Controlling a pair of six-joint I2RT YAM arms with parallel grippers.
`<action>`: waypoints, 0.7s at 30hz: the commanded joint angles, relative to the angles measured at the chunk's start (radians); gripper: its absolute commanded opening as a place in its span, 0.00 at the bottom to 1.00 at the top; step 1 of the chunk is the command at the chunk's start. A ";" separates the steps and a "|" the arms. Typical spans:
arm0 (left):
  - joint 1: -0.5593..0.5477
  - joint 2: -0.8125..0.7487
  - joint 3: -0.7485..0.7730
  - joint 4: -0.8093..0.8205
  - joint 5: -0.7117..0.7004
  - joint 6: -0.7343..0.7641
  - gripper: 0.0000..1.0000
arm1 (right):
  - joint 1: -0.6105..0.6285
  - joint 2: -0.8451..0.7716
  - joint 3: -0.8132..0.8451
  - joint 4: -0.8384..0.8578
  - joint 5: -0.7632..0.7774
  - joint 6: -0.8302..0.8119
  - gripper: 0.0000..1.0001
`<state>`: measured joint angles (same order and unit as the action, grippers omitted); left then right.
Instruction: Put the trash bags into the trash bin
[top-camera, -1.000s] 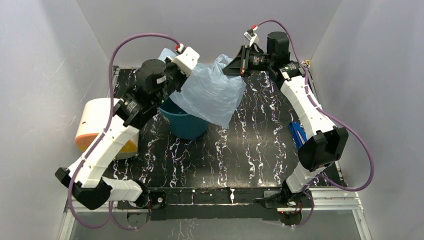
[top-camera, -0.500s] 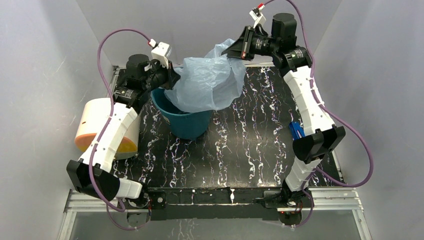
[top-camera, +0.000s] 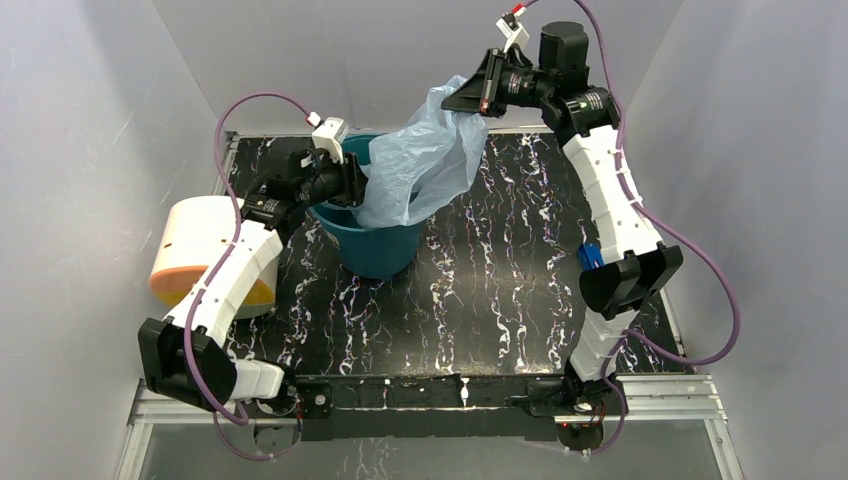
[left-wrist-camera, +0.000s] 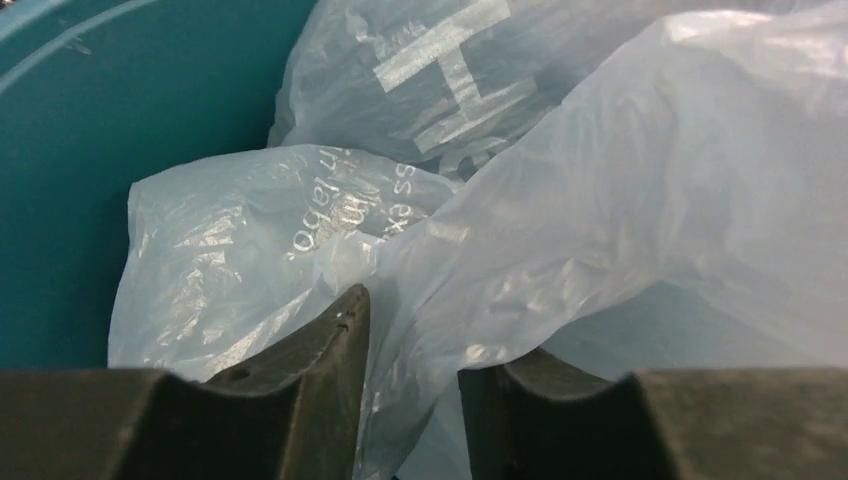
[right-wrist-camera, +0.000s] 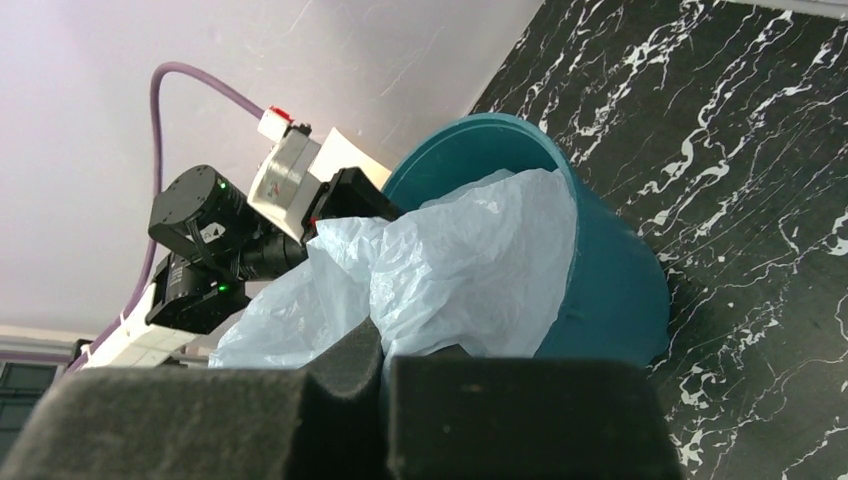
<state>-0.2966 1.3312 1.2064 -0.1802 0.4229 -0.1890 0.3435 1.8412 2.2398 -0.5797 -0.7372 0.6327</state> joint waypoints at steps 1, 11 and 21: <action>0.001 -0.089 0.028 0.019 -0.067 -0.017 0.41 | 0.036 -0.007 0.017 0.012 -0.023 -0.021 0.00; 0.002 -0.205 0.125 -0.167 -0.151 0.141 0.73 | 0.095 -0.021 -0.011 -0.057 0.274 -0.050 0.00; 0.002 -0.405 0.027 -0.195 0.124 0.308 0.81 | 0.095 -0.022 -0.061 -0.011 0.216 -0.033 0.00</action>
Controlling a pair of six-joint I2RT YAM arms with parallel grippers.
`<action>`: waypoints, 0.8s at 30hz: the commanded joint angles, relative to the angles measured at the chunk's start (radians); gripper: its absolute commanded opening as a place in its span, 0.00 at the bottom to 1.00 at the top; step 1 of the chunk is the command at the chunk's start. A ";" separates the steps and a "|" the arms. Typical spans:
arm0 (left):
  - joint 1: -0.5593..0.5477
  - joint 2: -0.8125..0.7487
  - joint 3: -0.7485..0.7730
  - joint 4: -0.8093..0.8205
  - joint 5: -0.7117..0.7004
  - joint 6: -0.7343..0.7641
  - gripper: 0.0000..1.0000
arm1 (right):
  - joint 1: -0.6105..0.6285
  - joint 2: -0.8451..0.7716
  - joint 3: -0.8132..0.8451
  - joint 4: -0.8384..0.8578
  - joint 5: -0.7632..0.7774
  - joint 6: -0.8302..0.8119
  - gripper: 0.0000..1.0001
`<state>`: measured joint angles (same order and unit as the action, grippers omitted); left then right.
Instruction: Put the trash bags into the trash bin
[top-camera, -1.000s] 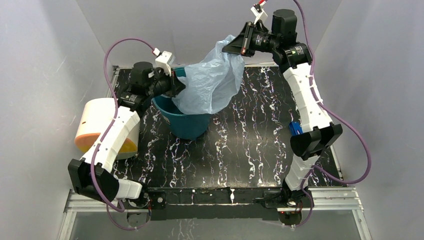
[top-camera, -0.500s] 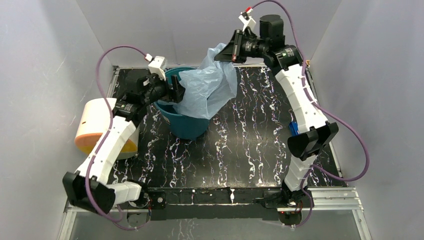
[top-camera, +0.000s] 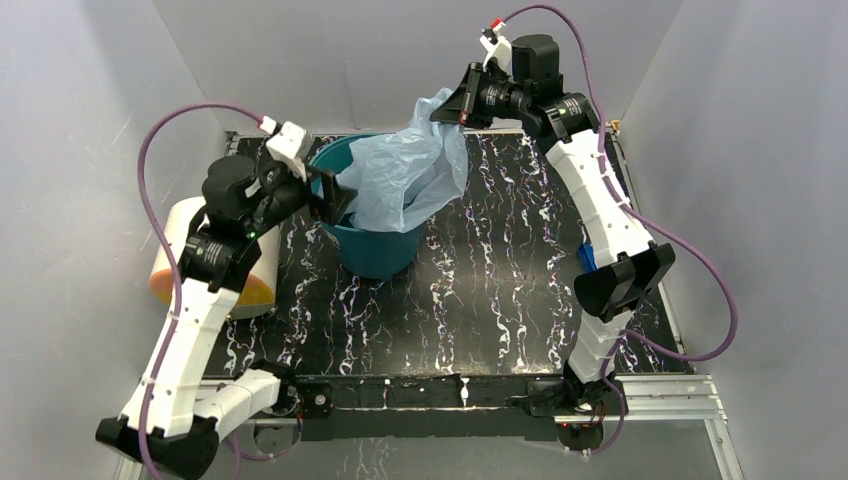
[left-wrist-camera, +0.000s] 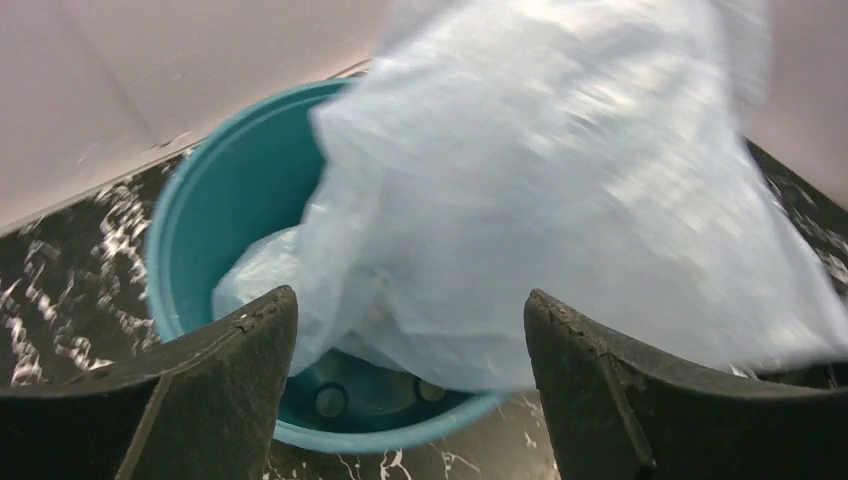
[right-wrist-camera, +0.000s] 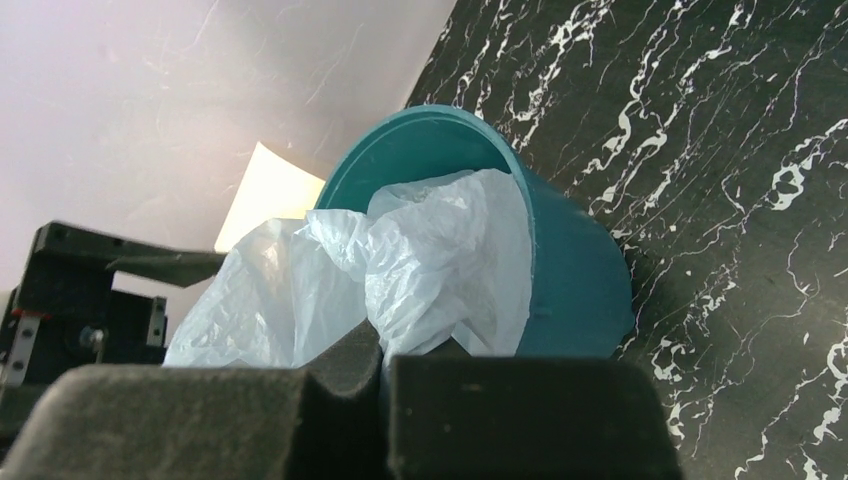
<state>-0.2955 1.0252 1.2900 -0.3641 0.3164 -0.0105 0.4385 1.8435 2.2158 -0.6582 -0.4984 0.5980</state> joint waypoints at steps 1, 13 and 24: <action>0.001 -0.110 -0.086 -0.007 0.320 0.164 0.82 | 0.000 -0.024 -0.043 0.075 -0.029 0.004 0.00; -0.002 -0.061 -0.173 0.216 0.589 0.134 0.75 | 0.001 -0.020 -0.072 0.157 -0.143 0.051 0.00; -0.012 0.018 -0.169 0.312 0.109 0.018 0.00 | 0.025 -0.046 -0.123 0.285 -0.278 0.126 0.00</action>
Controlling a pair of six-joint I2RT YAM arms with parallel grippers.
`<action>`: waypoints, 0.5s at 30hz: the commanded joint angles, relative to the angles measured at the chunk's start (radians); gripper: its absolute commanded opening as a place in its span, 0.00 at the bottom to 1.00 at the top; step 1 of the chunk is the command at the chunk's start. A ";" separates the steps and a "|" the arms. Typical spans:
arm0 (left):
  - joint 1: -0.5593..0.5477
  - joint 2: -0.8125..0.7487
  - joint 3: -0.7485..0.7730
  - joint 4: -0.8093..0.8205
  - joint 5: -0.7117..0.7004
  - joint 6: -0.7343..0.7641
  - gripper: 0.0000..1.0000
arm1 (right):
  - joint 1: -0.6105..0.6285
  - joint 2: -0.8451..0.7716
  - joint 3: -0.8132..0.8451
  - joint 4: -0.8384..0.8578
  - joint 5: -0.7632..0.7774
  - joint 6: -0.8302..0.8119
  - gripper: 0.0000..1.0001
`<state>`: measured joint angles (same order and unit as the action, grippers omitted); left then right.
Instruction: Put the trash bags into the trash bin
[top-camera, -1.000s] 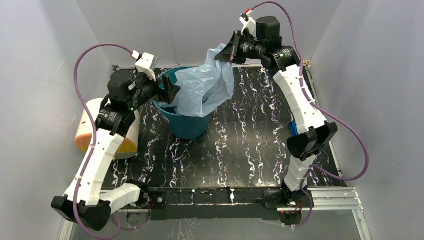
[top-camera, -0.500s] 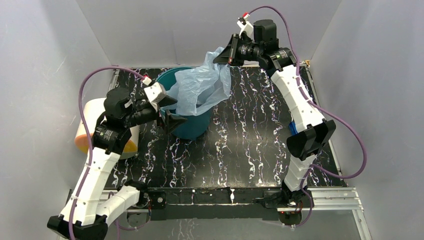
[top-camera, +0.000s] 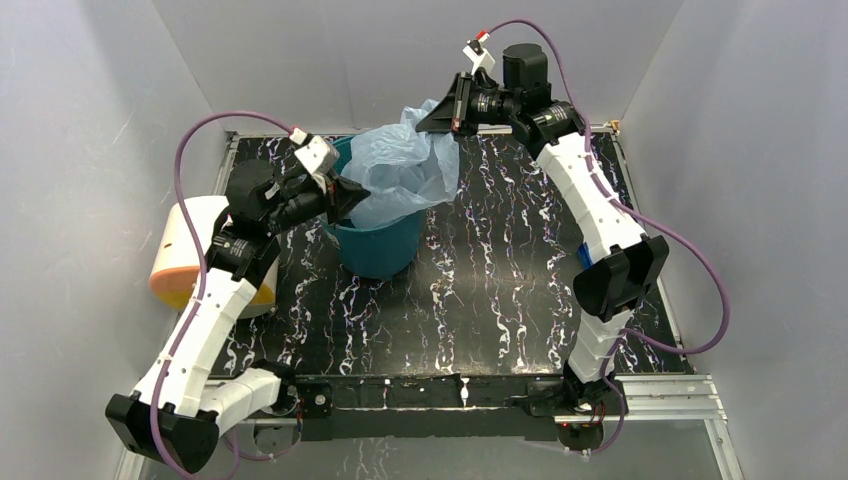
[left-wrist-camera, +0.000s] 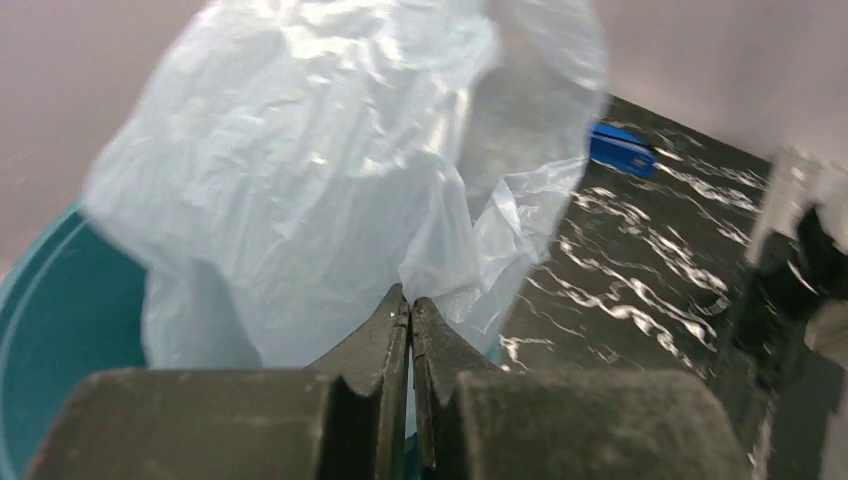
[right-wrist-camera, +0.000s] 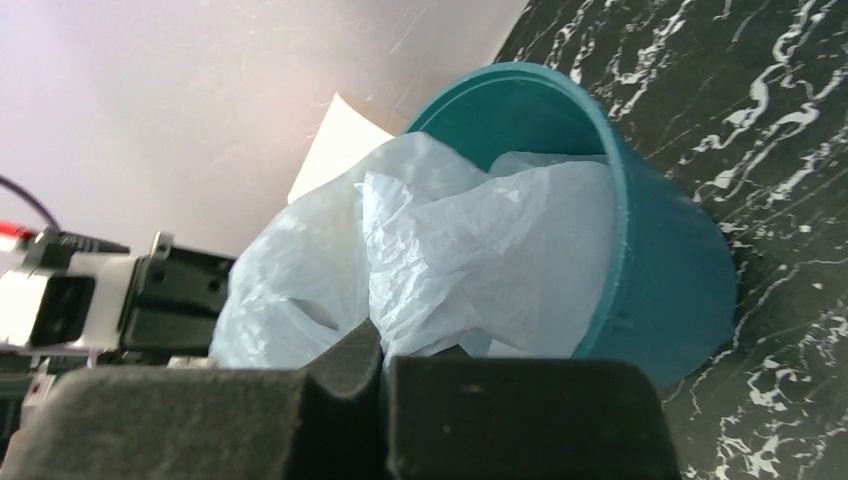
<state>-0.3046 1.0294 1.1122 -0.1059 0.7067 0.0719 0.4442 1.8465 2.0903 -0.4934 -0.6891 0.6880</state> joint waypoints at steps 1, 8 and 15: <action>-0.004 0.016 0.009 0.048 -0.343 -0.079 0.00 | 0.028 -0.053 -0.002 0.129 -0.087 0.037 0.00; -0.004 0.067 -0.023 -0.136 -0.591 -0.078 0.00 | 0.069 0.039 0.179 -0.069 0.035 -0.099 0.00; -0.004 -0.008 -0.021 -0.132 -0.471 -0.082 0.36 | 0.133 0.147 0.300 -0.165 0.131 -0.145 0.00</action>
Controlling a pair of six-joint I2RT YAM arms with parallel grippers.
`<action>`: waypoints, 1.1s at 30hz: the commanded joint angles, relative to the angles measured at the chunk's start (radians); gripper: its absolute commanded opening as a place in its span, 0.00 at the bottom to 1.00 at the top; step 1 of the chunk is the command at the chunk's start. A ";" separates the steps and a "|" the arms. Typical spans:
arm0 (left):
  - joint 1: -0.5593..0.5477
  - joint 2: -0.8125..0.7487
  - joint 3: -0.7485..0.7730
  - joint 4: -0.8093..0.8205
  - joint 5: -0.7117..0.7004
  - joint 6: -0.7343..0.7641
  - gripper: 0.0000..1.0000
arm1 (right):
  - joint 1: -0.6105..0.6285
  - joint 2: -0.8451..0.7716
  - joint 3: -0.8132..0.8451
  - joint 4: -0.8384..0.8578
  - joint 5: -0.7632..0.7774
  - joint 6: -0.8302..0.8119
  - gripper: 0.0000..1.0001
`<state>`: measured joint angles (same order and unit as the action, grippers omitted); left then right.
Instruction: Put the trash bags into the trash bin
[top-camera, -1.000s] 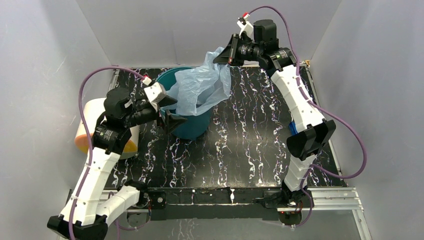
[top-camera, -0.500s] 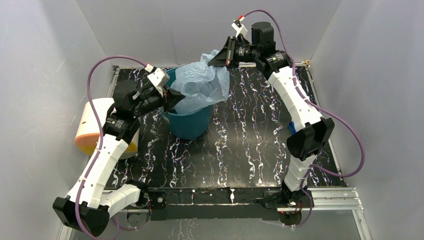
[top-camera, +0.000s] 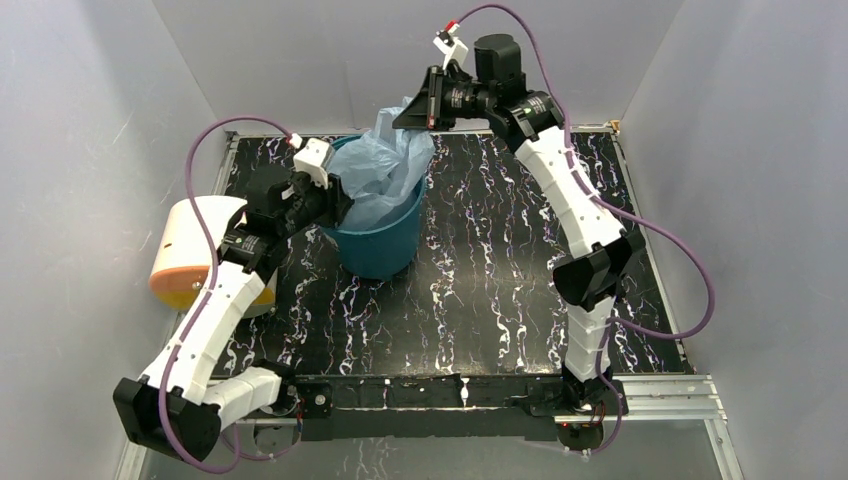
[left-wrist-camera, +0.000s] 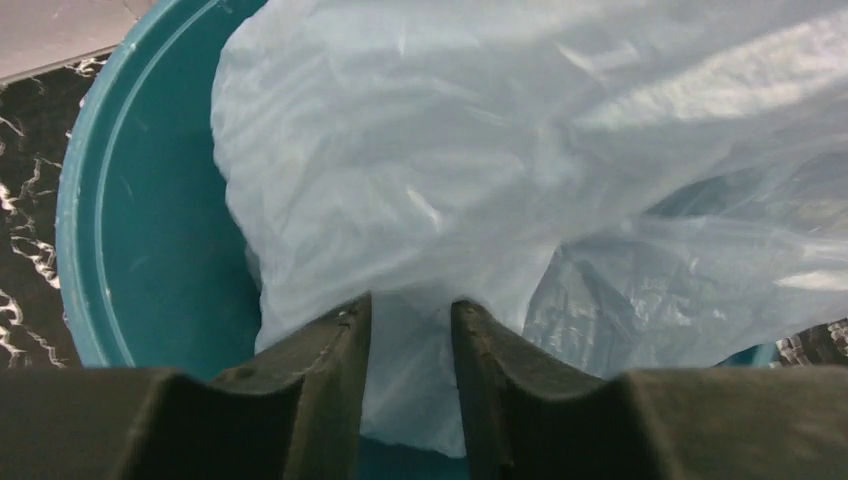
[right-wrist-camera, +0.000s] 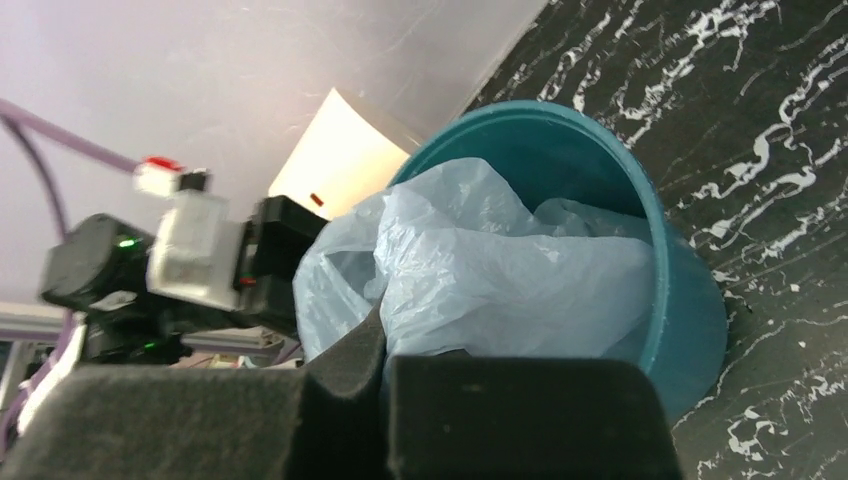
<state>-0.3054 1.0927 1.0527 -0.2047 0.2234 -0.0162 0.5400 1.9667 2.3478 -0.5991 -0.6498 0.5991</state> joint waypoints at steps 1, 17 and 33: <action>-0.003 -0.080 0.058 -0.054 0.004 0.011 0.46 | 0.045 0.023 0.033 -0.056 0.112 -0.061 0.00; 0.088 0.004 0.304 -0.264 -0.304 -0.046 0.71 | 0.207 0.080 0.045 -0.111 0.461 -0.295 0.00; 0.304 0.109 0.171 -0.084 0.248 -0.234 0.75 | 0.297 0.171 -0.151 -0.144 0.602 -0.512 0.00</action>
<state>0.0013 1.2034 1.2144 -0.3294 0.3256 -0.2413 0.8013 2.1296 2.2429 -0.7418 -0.1154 0.1913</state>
